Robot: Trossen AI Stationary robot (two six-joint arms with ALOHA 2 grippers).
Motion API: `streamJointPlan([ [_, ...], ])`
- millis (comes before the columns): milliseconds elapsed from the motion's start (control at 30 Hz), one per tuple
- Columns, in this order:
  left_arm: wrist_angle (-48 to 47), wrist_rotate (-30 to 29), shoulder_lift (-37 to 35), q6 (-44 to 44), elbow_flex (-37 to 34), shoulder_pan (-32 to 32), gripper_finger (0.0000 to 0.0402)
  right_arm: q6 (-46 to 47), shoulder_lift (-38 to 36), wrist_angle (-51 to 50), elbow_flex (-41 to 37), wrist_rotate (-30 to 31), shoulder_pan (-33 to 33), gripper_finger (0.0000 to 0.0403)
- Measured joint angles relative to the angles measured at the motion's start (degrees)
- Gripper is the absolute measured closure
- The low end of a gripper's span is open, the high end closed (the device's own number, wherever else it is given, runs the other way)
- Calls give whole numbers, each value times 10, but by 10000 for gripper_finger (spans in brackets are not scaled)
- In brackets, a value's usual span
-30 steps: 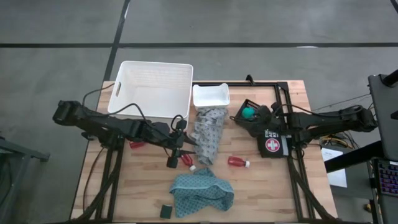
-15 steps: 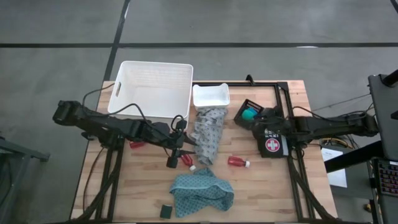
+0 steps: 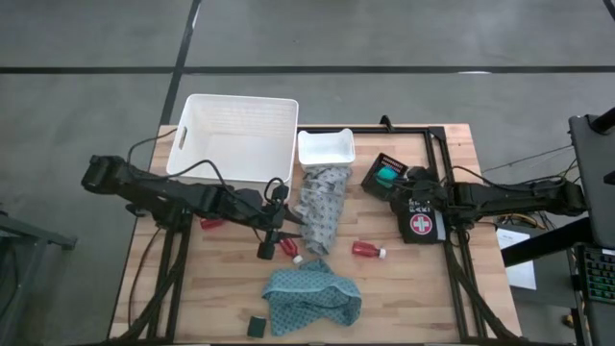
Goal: Pick & Place Medicine items
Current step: Put the light blue bandage into the black bin
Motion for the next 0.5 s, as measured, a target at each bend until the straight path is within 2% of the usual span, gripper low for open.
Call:
streamJointPlan([
  [500,0,0,0,0,0,0,246,42,38,34,-12,2,0,390],
])
